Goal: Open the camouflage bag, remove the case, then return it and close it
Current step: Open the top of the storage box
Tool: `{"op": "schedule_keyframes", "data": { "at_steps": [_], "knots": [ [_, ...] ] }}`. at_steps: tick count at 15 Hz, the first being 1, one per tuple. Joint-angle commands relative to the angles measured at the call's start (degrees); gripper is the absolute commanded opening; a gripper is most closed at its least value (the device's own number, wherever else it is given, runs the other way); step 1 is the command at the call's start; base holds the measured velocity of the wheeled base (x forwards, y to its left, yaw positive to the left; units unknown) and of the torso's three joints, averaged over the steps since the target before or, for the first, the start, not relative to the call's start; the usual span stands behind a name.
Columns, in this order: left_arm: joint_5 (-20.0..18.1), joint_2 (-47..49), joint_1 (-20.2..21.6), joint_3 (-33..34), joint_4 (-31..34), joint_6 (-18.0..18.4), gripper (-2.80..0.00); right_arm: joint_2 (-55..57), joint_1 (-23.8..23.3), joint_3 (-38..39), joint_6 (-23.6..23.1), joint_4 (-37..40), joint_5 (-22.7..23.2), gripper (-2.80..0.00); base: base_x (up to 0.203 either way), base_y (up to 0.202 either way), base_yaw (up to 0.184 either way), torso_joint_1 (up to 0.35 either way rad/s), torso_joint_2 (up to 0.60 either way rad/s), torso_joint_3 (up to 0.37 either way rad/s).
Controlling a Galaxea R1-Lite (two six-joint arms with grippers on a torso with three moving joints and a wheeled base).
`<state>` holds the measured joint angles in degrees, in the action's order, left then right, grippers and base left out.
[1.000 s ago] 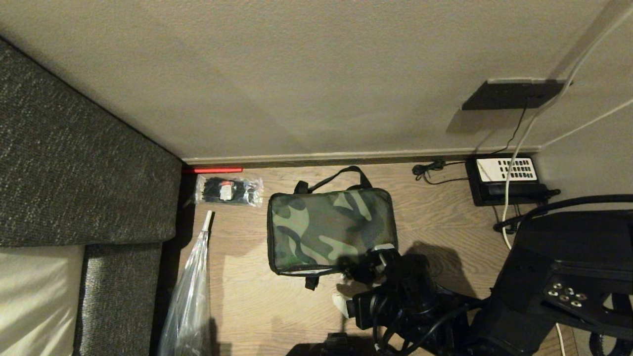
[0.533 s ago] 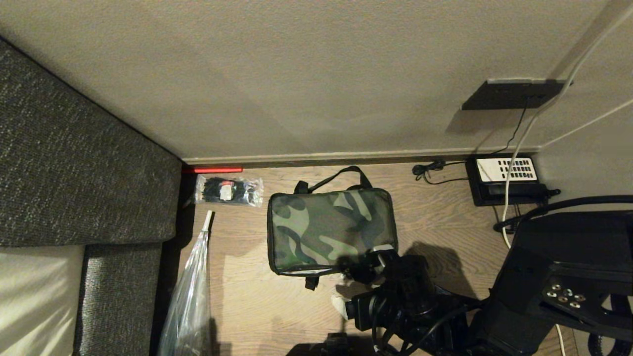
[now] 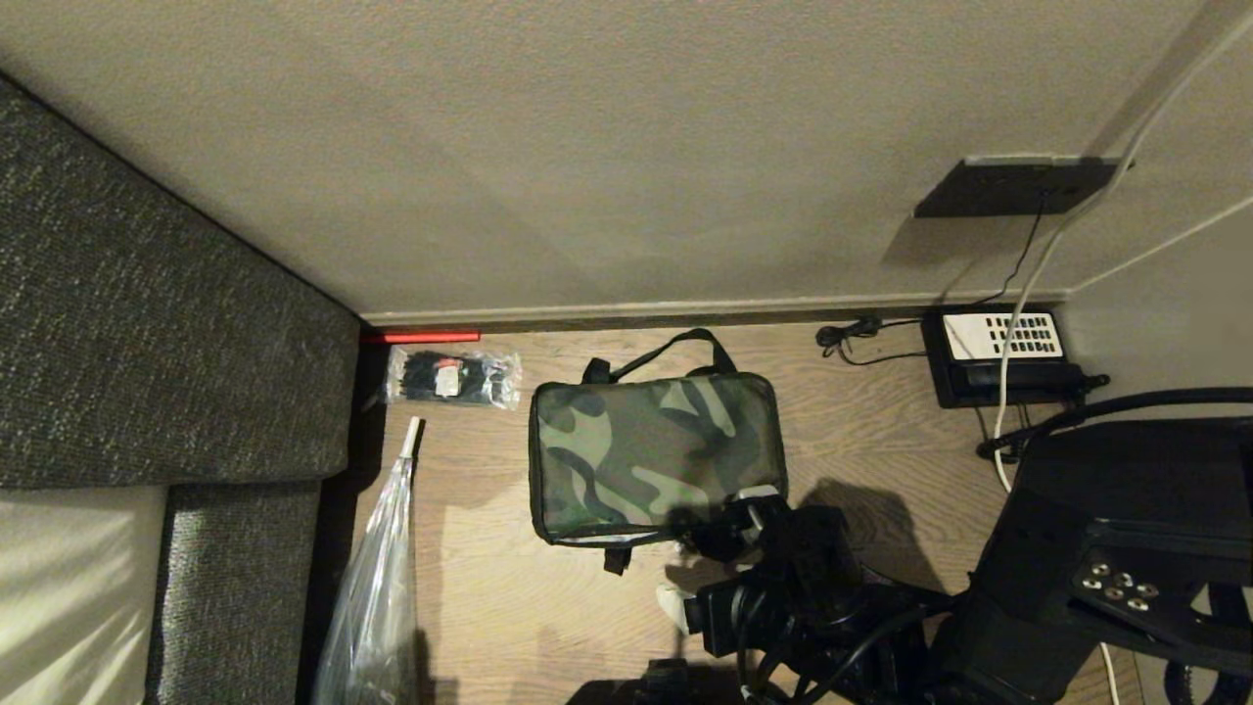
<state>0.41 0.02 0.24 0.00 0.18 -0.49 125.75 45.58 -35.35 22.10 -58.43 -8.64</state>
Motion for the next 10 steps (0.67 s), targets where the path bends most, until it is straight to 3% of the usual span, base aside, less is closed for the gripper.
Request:
{"op": "schedule_keyframes", "data": {
  "at_steps": [1, 4, 10],
  "knots": [
    [0.02, -0.11, 0.02, 0.18, -0.01, -0.15, -2.8, 0.03, 0.03, 0.02, 0.05, -0.37, -0.06, 0.0, 0.0, 0.0, 0.0, 0.0, 0.0, 0.0],
    [0.02, -0.11, 0.02, 0.18, -0.01, -0.3, -2.8, 0.03, 0.03, 0.02, -0.04, -0.37, -0.15, 0.0, 0.0, 0.0, 0.0, 0.001, 0.0, -0.055],
    [0.02, -0.11, 0.02, 0.18, -0.01, -0.39, -2.8, 0.11, 0.03, -0.16, -0.74, -0.46, -0.15, 0.0, 0.0, 0.0, 0.0, 0.004, 0.0, -0.188]
  ]
}}
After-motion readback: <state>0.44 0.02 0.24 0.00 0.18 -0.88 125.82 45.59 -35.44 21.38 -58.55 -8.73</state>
